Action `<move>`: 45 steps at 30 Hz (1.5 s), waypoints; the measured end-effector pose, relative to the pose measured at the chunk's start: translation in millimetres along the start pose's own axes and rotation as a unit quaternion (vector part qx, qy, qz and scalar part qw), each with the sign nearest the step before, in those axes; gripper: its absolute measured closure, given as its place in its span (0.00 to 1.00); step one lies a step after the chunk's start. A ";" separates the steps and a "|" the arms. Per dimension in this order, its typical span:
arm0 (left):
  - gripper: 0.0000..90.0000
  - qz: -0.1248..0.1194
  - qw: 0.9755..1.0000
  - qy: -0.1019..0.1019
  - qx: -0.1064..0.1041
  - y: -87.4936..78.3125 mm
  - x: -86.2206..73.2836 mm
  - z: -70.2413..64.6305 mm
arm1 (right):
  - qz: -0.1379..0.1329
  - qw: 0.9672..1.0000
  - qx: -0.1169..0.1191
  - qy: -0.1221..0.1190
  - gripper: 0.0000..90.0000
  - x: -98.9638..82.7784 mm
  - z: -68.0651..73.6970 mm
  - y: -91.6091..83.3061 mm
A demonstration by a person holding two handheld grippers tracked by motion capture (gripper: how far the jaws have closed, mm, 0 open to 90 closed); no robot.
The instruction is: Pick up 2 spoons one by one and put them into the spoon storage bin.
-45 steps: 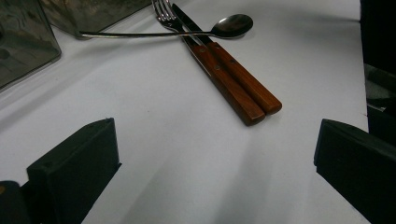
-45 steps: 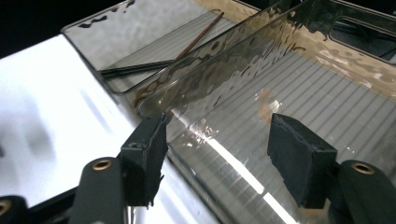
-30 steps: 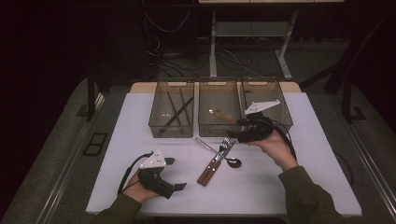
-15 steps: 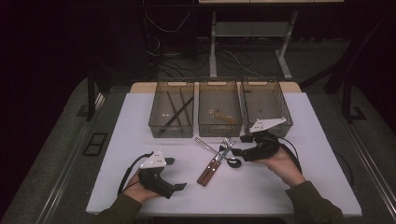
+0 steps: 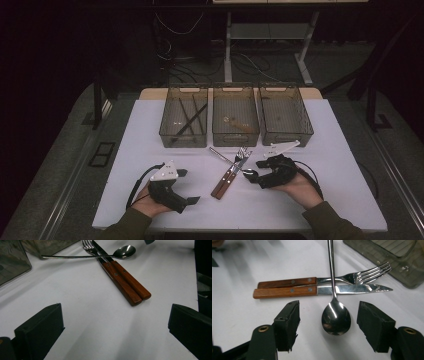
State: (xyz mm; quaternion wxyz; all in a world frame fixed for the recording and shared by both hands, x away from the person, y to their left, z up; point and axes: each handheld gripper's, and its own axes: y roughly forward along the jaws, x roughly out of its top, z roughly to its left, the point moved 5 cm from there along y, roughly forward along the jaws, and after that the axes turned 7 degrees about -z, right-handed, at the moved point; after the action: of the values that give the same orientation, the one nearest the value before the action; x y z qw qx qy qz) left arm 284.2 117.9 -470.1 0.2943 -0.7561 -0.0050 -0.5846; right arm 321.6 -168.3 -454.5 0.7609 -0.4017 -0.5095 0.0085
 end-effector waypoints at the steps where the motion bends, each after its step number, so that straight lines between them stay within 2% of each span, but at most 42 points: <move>1: 0.00 0.000 1.000 0.000 0.000 0.2 0.0 -0.2 | 0.002 1.000 -0.004 -0.002 0.40 -0.6 -1.5 1.7; 5: 0.00 0.003 1.000 0.001 -0.001 0.7 -0.2 -0.4 | 0.012 1.000 -0.016 0.003 0.43 -5.0 -7.2 9.8; 12: 0.00 0.004 1.000 0.001 -0.002 1.3 -0.5 -0.3 | 0.021 1.000 -0.020 0.007 0.51 -9.8 -14.2 17.8; 20: 0.00 0.004 1.000 0.003 -0.002 1.5 -0.5 -0.6 | 0.030 0.999 -0.018 0.006 0.56 -12.7 -14.0 23.1; 28: 0.00 0.003 1.000 0.003 -0.002 1.6 -0.5 -0.8 | 0.034 0.999 -0.020 -0.022 0.65 -14.6 -10.7 24.2; 35: 0.00 0.003 1.000 0.002 -0.002 1.7 -0.5 -0.8 | 0.034 0.999 -0.016 -0.032 0.71 -14.9 -8.7 24.3; 40: 0.00 0.003 1.000 0.003 -0.002 1.6 -0.5 -0.7 | 0.035 0.999 -0.020 -0.034 0.77 -14.9 -7.9 23.6; 45: 0.00 0.003 1.000 0.002 -0.001 1.4 -0.5 -0.6 | 0.029 0.998 -0.026 -0.047 0.85 -13.3 -6.8 21.8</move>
State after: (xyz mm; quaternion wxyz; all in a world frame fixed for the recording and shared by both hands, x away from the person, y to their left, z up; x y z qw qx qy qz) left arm 284.1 116.6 -471.0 0.2957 -0.7550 -0.0012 -0.5853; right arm 329.1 -163.2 -479.3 0.7249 -0.4349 -0.5329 0.0363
